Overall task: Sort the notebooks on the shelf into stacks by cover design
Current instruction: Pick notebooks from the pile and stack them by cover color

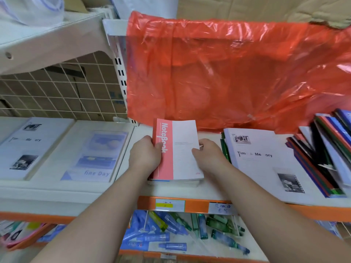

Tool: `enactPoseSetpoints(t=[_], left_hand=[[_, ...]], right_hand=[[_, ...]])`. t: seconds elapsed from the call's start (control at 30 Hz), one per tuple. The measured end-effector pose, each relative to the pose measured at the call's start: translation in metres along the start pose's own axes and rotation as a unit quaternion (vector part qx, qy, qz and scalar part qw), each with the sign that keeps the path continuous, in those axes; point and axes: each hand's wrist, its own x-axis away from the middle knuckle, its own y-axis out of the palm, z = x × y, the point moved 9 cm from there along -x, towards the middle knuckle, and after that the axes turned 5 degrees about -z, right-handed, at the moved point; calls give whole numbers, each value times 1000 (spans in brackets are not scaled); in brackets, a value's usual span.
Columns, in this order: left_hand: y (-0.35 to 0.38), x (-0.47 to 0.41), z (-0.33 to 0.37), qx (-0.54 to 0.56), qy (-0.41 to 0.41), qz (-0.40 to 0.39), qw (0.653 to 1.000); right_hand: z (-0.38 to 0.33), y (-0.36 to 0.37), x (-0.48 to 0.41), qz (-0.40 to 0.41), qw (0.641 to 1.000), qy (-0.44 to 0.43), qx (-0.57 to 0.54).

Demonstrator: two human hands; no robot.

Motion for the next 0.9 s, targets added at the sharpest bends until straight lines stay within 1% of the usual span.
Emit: enactPoseSetpoints(t=[0.13,0.3,0.6,0.9], left_hand=[[6,-9,-1,-48,18,-1,999],[14,-13,-4,-75,33,-7,997],[17,-13,-7,-82,34,-18,996],[18,-9,-11,-81,18,-30,996]], right_hand=[[5,4,-6,17,998,20,50],[4,6,-5,28,995,7,92],[9,11,-8,36,993,8,115],[16,17,-8,31,992,14,119]])
